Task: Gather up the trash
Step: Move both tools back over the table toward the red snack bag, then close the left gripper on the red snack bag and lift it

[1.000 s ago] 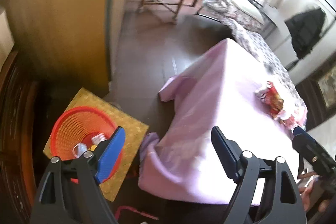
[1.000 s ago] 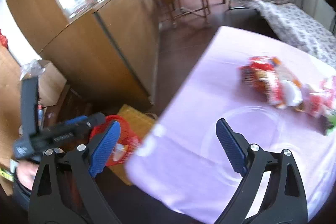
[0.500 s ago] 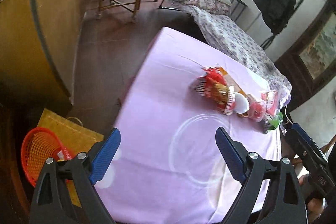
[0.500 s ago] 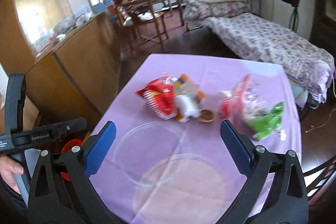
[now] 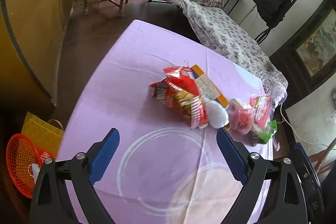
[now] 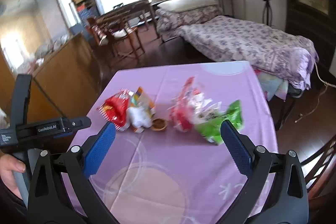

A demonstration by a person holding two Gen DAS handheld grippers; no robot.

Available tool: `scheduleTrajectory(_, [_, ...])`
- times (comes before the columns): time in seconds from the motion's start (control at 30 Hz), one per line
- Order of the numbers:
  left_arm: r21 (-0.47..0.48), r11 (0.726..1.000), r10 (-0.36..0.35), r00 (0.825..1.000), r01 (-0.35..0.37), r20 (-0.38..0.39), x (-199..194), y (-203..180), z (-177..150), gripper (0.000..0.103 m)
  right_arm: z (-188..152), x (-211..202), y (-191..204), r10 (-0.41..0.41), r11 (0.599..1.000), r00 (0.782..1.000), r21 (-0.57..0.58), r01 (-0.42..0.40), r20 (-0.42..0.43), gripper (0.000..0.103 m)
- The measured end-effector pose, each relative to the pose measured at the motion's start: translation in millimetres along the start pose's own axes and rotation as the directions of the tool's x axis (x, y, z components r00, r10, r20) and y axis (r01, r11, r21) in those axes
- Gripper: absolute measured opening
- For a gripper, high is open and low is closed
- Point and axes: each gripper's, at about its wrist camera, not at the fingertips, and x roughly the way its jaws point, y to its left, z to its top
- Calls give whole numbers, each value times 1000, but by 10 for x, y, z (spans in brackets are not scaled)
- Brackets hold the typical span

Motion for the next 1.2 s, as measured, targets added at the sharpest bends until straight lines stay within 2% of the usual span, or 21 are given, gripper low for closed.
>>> scheduleTrajectory(0.23, [-66,995,-69,998,69,-2,153,-144,207,92,4,53,-210,-46,997,999,60,46,-3,96])
scheduleTrajectory(0.37, [-106,993,-60,998,56,-28,330,-148,269,92,2,64,-269,-50,996,999,71,50,-2,96])
scheduleTrajectory(0.47, [-131,990,-52,997,44,-57,474,-149,285,91,1,63,-292,-22,995,1000,92,22,-5,96])
scheduleTrajectory(0.57, [-129,991,-33,996,23,-78,594,-155,281,90,1,72,-300,-6,994,1000,110,7,-11,96])
scheduleTrajectory(0.67, [-121,993,-18,996,7,-92,685,-164,268,86,-6,75,-296,-4,994,1000,110,5,-13,96])
scheduleTrajectory(0.77, [-117,993,-23,993,10,-114,758,-172,261,77,1,78,-285,9,993,1000,120,-7,-15,96])
scheduleTrajectory(0.87, [-101,995,-26,993,15,-112,782,-209,258,61,-9,77,-280,21,992,1000,126,-19,-16,96])
scheduleTrajectory(0.93, [-80,996,-34,993,26,-112,789,-246,252,36,-15,82,-274,14,993,1000,120,-12,-16,96])
scheduleTrajectory(0.97, [-66,997,-36,993,28,-116,788,-255,242,28,-17,85,-277,12,993,1000,121,-10,-17,96])
scheduleTrajectory(1.07, [-20,1000,-7,995,5,-95,722,-285,203,25,-26,96,-297,22,990,999,136,-19,-23,96])
scheduleTrajectory(1.2, [-35,998,-56,995,53,-79,547,-196,140,24,-37,100,-313,26,989,999,144,-22,-26,96])
